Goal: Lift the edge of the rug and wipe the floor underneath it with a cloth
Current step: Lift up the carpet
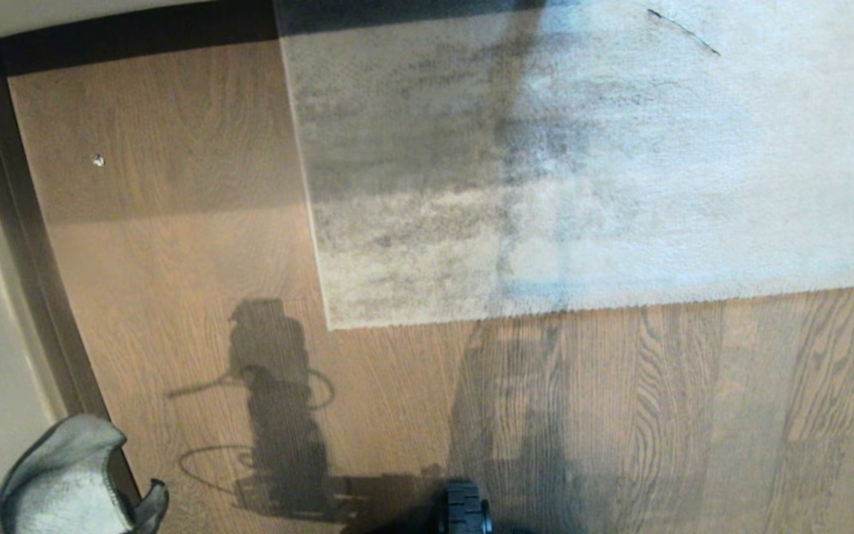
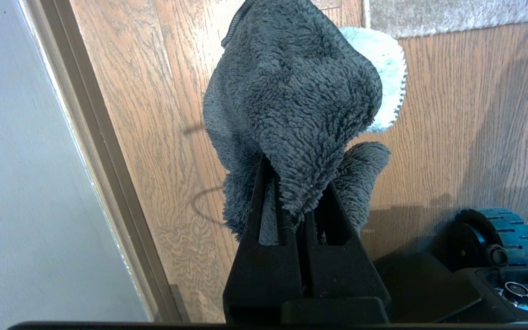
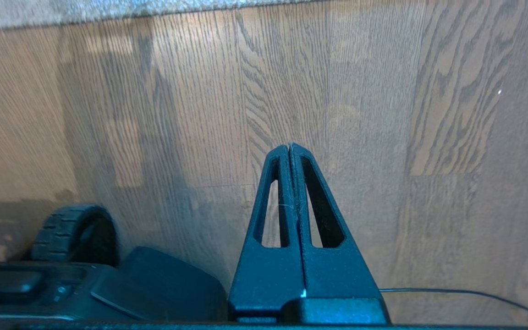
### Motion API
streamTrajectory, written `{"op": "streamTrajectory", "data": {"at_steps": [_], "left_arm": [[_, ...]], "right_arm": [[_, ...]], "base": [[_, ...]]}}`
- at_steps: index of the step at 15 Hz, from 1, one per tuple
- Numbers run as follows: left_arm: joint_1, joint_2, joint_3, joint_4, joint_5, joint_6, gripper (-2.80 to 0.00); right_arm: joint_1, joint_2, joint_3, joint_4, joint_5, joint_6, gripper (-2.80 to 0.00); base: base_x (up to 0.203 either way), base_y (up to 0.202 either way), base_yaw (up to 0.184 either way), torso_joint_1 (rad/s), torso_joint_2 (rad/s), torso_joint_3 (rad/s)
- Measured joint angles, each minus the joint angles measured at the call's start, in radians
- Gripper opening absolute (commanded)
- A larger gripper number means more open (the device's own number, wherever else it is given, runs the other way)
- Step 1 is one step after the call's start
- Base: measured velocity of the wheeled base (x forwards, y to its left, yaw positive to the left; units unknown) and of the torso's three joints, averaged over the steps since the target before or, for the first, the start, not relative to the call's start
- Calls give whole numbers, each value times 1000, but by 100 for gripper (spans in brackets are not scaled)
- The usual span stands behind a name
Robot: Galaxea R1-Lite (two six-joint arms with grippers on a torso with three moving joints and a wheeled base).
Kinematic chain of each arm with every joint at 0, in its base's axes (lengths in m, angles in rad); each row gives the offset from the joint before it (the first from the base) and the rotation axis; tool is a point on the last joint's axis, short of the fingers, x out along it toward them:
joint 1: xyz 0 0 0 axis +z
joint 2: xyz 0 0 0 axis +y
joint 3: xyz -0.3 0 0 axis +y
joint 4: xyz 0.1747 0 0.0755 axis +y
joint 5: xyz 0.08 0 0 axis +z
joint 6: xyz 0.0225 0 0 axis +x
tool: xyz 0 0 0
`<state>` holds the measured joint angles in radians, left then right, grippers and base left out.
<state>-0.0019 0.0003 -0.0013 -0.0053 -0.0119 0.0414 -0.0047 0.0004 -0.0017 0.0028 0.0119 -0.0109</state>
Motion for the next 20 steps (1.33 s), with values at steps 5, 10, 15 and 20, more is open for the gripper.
{"op": "streamTrajectory", "data": {"at_steps": [5, 10, 15, 20], "left_arm": [[0, 0, 0, 0, 0, 0, -280], [1, 0, 0, 0, 0, -1, -280], [0, 0, 0, 0, 0, -1, -280], [0, 0, 0, 0, 0, 0, -280]], "right_arm": [[0, 0, 0, 0, 3, -44, -280], [0, 46, -28, -27, 44, -101, -280], [24, 275, -154, -61, 243, -100, -280], [169, 597, -255, -68, 369, -45, -280]], "base": [[0, 0, 0, 0, 0, 0], [0, 0, 0, 0, 0, 0], [0, 0, 0, 0, 0, 0], [0, 0, 0, 0, 0, 0]]}}
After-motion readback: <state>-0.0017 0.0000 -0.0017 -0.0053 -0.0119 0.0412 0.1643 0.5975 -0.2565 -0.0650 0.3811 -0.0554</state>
